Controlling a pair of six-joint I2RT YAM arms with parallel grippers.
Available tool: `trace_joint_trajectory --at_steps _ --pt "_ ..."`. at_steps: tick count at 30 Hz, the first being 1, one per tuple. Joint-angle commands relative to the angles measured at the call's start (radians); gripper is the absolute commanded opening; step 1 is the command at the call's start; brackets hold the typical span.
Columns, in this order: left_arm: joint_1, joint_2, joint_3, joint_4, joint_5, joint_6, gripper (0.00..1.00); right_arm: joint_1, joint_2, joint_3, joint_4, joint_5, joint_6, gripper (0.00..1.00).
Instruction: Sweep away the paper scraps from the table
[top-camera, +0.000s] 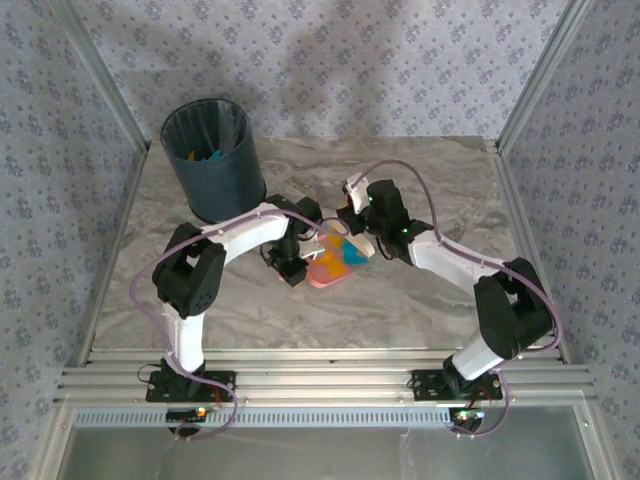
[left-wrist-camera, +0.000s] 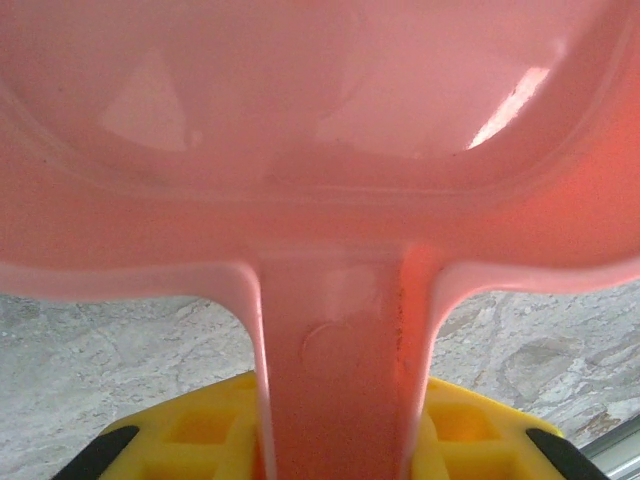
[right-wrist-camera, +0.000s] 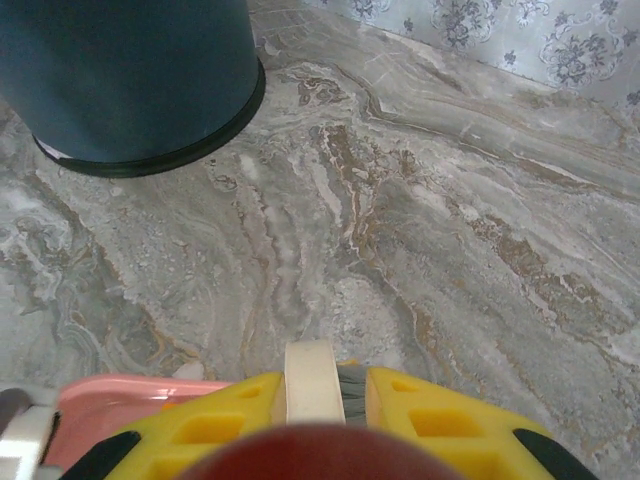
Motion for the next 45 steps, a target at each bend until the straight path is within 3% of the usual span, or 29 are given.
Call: trace_joint_trajectory --at_steps 1,14,22,35,45 --pt "0.011 -0.019 0.024 -0.048 -0.033 -0.023 0.0 0.031 -0.052 -0.022 -0.084 0.002 0.07 0.0" --pt "0.014 -0.019 0.024 -0.054 -0.032 -0.018 0.0 0.074 -0.131 -0.039 -0.041 0.086 0.176 0.0" --pt "-0.003 -0.031 0.001 -0.054 -0.03 0.022 0.0 0.096 -0.206 -0.091 0.056 0.282 0.251 0.0" --pt "-0.005 -0.036 0.004 -0.058 -0.027 0.023 0.0 0.202 -0.228 -0.149 -0.015 0.772 0.316 0.0" --pt "-0.006 -0.031 0.001 -0.06 -0.025 0.025 0.0 0.26 -0.126 -0.135 -0.027 0.821 0.424 0.0"
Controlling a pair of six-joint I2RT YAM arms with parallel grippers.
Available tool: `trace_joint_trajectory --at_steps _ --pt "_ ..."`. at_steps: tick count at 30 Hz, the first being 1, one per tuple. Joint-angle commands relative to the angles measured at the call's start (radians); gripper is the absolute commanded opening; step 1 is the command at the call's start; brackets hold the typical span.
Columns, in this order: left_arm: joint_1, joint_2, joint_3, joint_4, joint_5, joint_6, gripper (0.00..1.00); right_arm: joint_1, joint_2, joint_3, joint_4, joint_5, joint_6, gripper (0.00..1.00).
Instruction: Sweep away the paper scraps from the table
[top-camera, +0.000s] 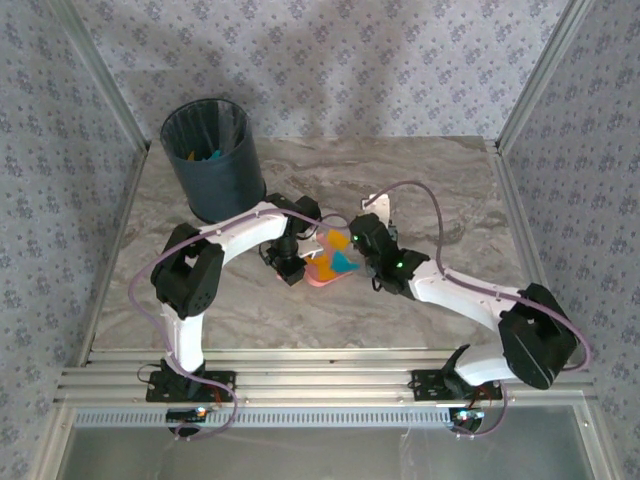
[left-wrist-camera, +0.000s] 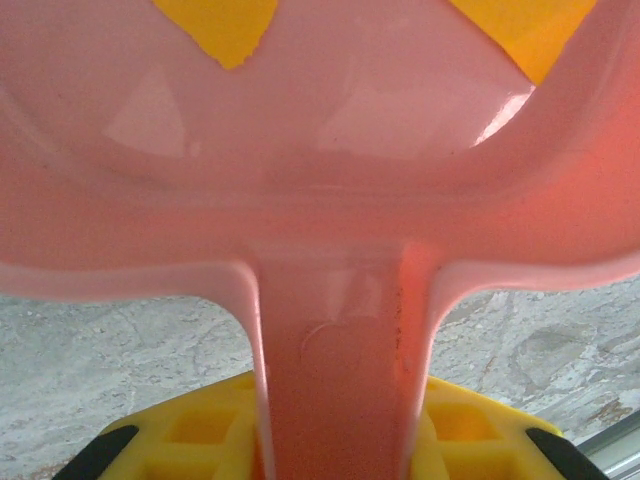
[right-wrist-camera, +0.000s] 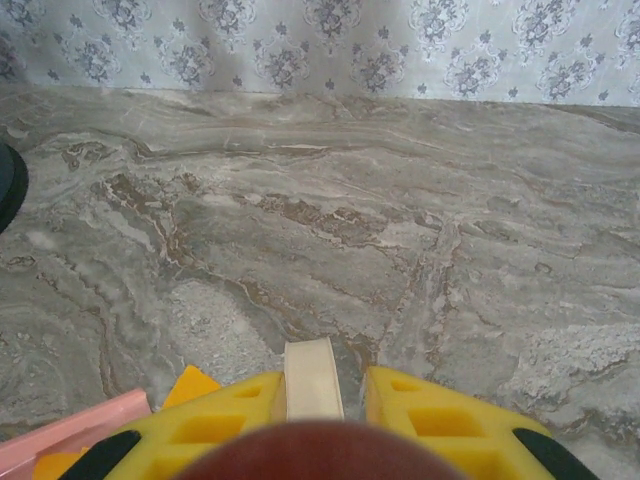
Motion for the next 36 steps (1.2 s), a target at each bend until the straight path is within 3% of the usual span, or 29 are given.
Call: trace_joint_trajectory --at_steps 1,20,36 --pt "-0.008 -0.021 -0.004 -0.042 -0.005 0.013 0.0 0.022 0.044 0.027 0.008 0.038 0.059 0.0" --pt "-0.011 -0.021 -0.01 -0.043 0.0 0.016 0.0 0.0 0.097 0.053 0.221 -0.302 0.08 0.0" --pt "-0.009 -0.045 -0.006 -0.04 0.001 0.015 0.0 -0.005 -0.028 0.002 0.211 -0.236 0.071 0.0"
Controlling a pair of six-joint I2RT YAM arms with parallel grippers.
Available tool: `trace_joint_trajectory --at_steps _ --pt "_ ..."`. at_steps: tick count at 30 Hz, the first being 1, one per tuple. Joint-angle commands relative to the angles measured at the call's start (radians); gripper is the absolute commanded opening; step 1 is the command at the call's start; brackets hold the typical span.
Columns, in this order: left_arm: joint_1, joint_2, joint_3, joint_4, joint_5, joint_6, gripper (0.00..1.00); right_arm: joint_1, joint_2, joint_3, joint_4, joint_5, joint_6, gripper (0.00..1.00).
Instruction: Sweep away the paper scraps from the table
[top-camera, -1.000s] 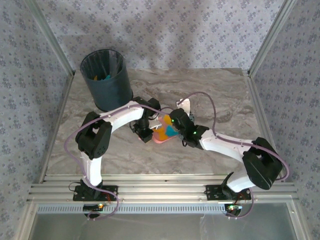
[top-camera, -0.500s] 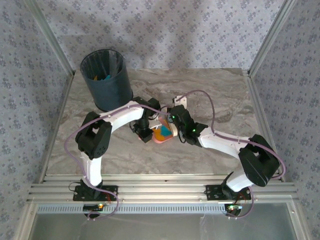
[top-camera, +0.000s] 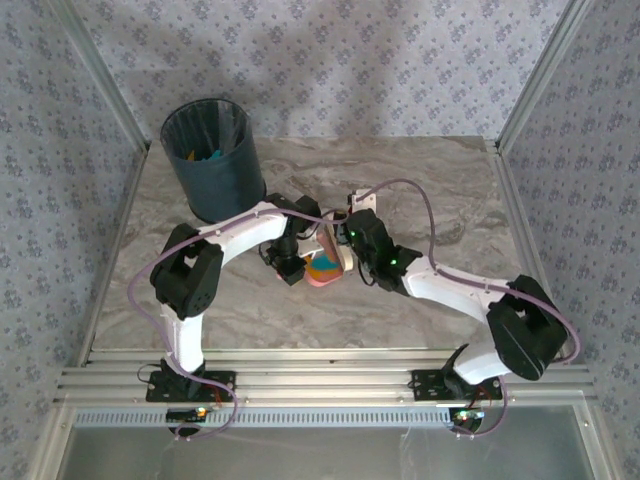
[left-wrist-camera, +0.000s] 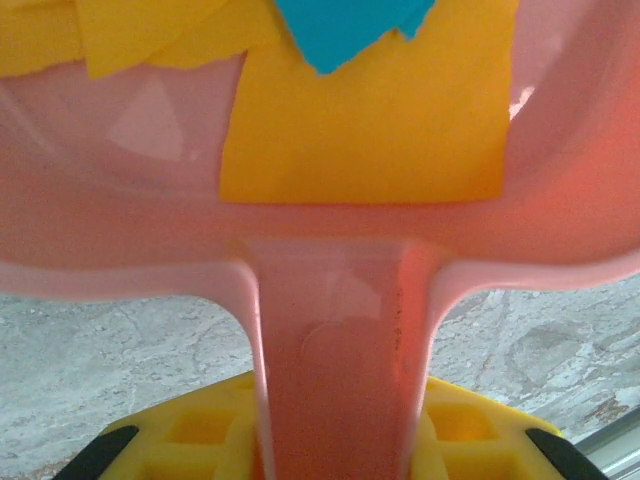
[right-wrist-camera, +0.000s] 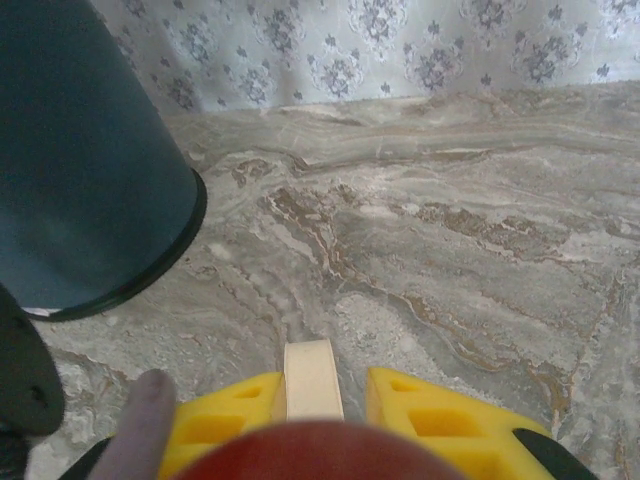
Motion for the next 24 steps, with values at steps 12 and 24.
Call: trace_joint_trajectory --at_steps 12,24 --pt "-0.027 -0.078 -0.007 -0.053 0.01 0.004 0.0 -0.026 -0.202 -0.033 -0.088 0.016 0.015 0.0" --pt "-0.035 -0.189 -0.122 -0.076 0.019 -0.022 0.0 -0.112 -0.245 -0.071 -0.142 -0.072 0.009 0.0"
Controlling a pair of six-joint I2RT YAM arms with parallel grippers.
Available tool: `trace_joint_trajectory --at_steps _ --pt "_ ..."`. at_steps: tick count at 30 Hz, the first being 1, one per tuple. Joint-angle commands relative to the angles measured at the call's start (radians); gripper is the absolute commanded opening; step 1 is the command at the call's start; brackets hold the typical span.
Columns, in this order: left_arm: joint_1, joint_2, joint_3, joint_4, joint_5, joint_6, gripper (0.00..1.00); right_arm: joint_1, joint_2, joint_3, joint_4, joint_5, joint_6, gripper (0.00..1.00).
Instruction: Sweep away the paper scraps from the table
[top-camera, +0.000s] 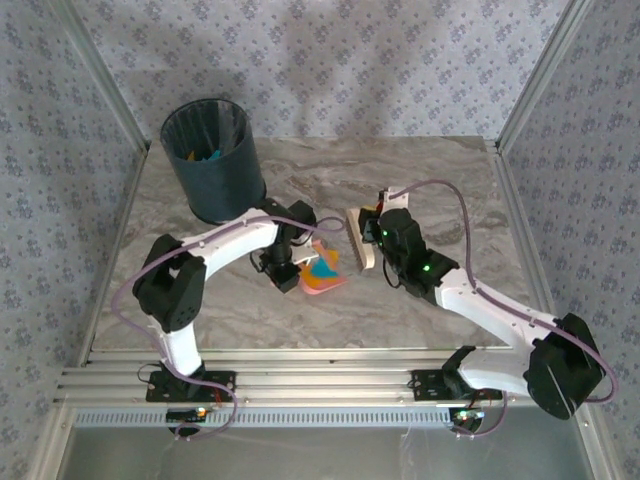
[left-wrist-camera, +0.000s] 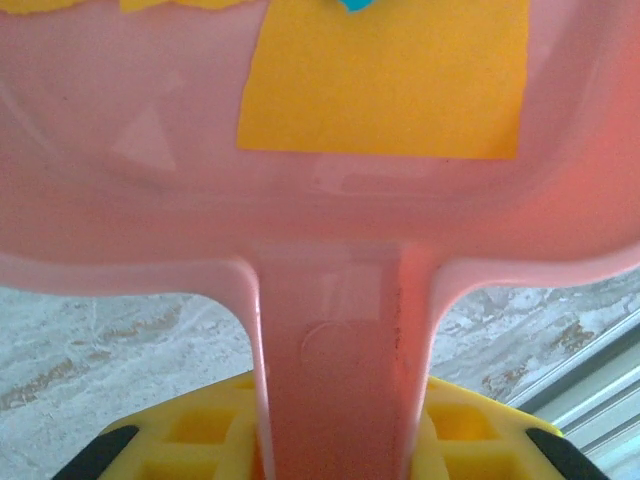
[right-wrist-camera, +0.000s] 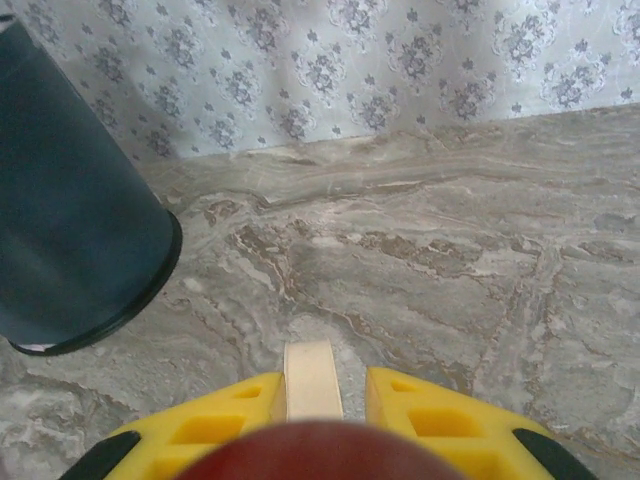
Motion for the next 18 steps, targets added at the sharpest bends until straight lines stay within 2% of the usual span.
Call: trace_joint_trajectory --at_steps 1,6,18 --pt "-0.01 -0.06 -0.037 -0.05 0.018 -0.01 0.0 -0.022 -0.008 -0.01 -0.001 -0.042 0.009 0.0" --pt "-0.01 -0.105 -0.094 -0.064 0.021 0.0 0.0 -0.048 0.031 0.001 0.021 -0.098 -0.002 0.0" --pt "-0.002 -0.148 -0.186 -0.037 0.009 0.004 0.0 -0.058 0.148 0.06 0.051 -0.332 -0.016 0.0"
